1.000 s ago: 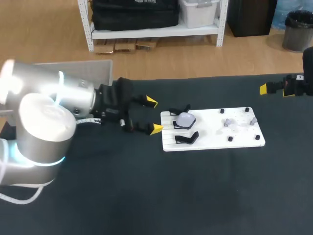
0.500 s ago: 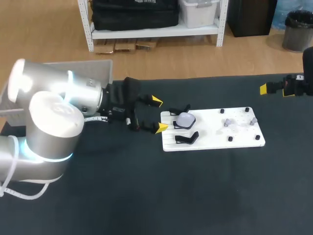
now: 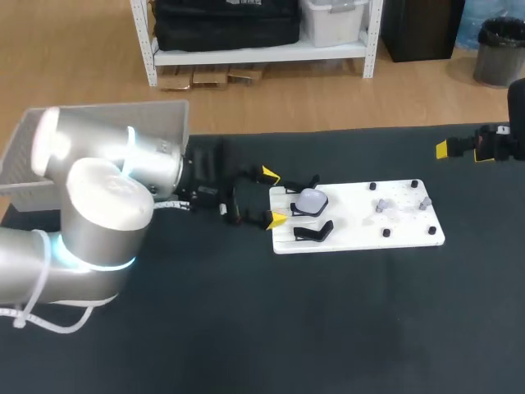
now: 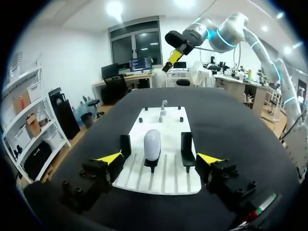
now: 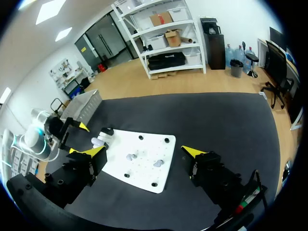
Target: Pick up each earbud case from the left stands, insert the matching earbuds, close the lid, and place the case in the box.
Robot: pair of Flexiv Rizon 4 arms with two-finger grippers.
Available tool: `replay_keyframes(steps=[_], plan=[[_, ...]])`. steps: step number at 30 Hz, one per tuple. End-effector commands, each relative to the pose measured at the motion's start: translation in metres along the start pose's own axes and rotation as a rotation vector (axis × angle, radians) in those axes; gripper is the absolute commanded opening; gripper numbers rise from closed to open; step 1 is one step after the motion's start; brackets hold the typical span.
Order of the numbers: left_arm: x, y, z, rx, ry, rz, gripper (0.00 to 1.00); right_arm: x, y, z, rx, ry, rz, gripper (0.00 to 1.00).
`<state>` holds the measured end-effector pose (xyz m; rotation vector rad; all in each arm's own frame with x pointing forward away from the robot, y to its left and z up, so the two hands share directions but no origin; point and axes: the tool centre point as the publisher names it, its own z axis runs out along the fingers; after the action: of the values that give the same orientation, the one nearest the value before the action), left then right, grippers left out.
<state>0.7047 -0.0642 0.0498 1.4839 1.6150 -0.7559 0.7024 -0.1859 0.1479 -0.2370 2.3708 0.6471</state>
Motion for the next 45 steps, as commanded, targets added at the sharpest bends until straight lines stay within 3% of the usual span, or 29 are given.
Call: replay_keyframes(steps=[1, 2, 5, 12, 18, 45], plan=[[0.003, 0.011, 0.019, 0.001, 0.007, -0.011, 1.00, 0.000, 0.001, -0.001, 0.004, 0.001, 0.001, 1.00], [0.004, 0.012, 0.021, 0.000, 0.005, -0.013, 0.98, 0.000, 0.001, -0.001, 0.004, 0.001, 0.001, 1.00], [0.004, 0.014, 0.025, 0.003, -0.002, -0.022, 0.82, 0.000, 0.001, -0.001, 0.004, 0.001, 0.001, 1.00], [0.001, 0.010, 0.032, 0.013, -0.015, -0.033, 0.79, 0.000, 0.001, -0.001, 0.004, 0.001, 0.001, 1.00], [0.002, 0.011, 0.044, 0.025, -0.012, -0.045, 0.64, 0.000, 0.001, -0.001, 0.004, 0.001, 0.001, 1.00], [0.007, 0.012, 0.067, 0.060, -0.040, -0.082, 0.49, 0.000, 0.001, -0.001, 0.004, 0.001, 0.001, 1.00]])
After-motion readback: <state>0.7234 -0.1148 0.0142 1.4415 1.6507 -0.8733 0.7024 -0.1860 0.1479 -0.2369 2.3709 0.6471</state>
